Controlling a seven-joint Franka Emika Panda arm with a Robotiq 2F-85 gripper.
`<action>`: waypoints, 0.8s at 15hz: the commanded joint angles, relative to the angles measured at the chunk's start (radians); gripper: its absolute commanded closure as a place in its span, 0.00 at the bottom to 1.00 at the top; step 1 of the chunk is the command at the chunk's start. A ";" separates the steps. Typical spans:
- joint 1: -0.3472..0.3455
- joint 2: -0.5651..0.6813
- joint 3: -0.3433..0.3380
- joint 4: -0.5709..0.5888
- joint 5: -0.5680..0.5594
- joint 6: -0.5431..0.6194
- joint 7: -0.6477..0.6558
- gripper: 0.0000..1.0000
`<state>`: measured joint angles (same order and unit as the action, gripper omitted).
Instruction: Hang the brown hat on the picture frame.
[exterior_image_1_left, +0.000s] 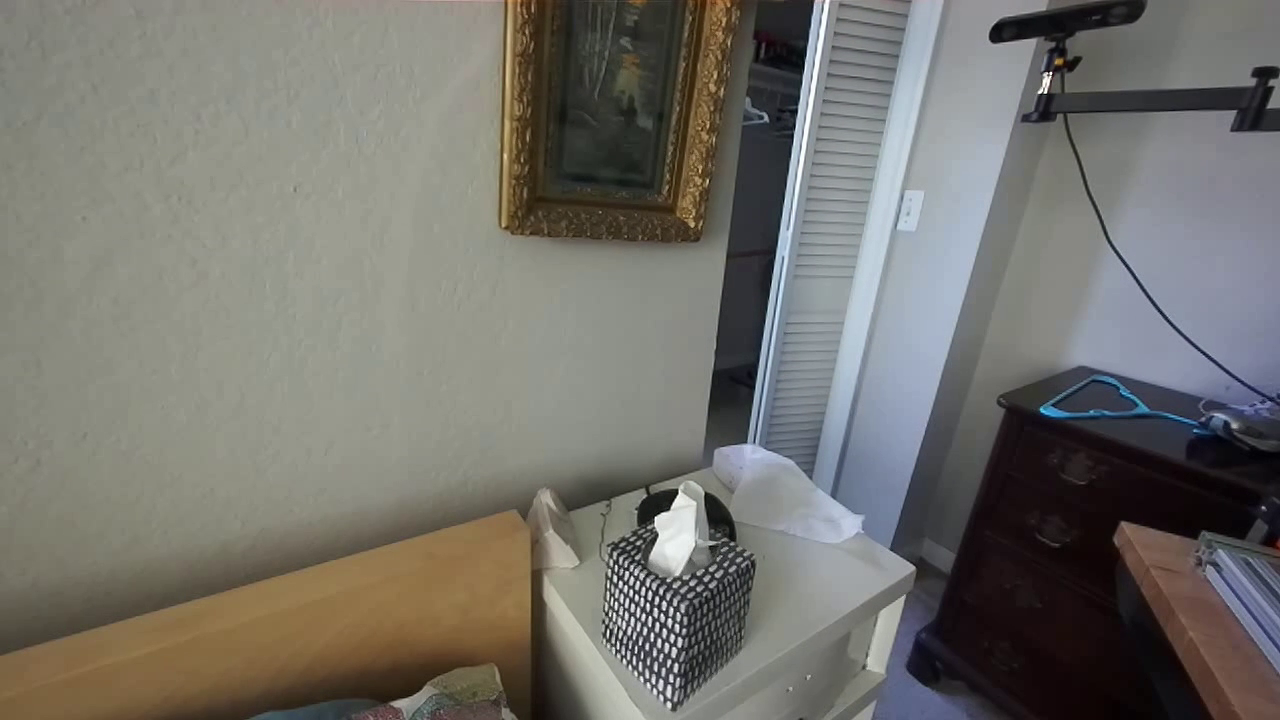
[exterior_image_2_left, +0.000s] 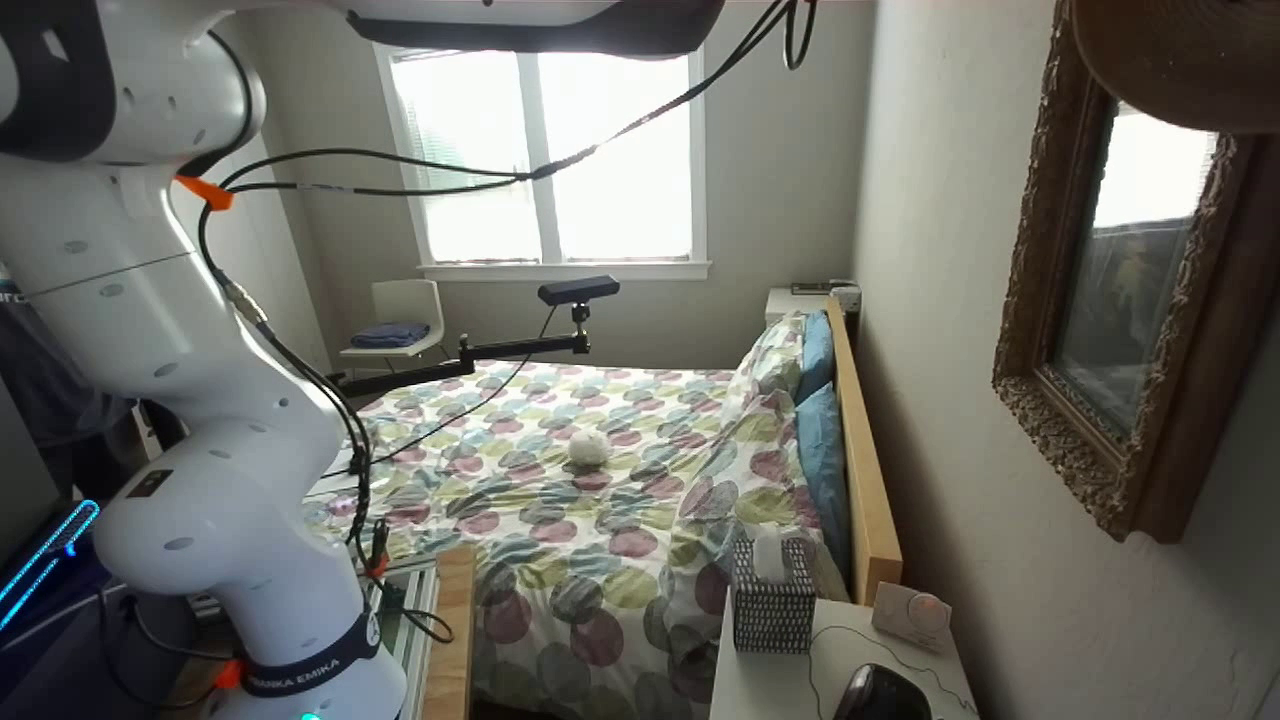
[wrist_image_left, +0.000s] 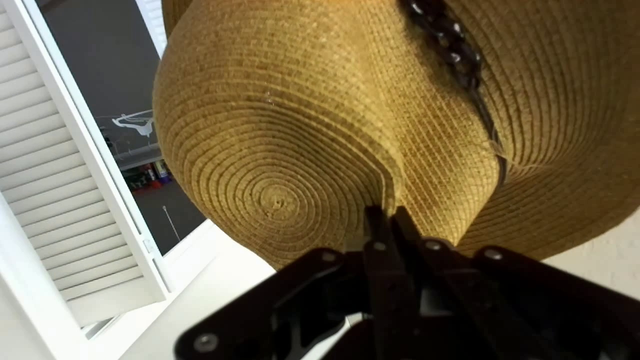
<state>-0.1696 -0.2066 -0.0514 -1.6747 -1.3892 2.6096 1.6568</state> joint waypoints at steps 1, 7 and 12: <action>0.000 -0.077 0.012 -0.098 -0.027 -0.012 0.035 0.99; -0.001 -0.123 0.024 -0.159 -0.025 -0.015 0.027 0.64; -0.008 -0.146 0.029 -0.172 -0.031 -0.026 0.033 0.36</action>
<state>-0.1685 -0.3101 -0.0329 -1.8111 -1.3892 2.6084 1.6585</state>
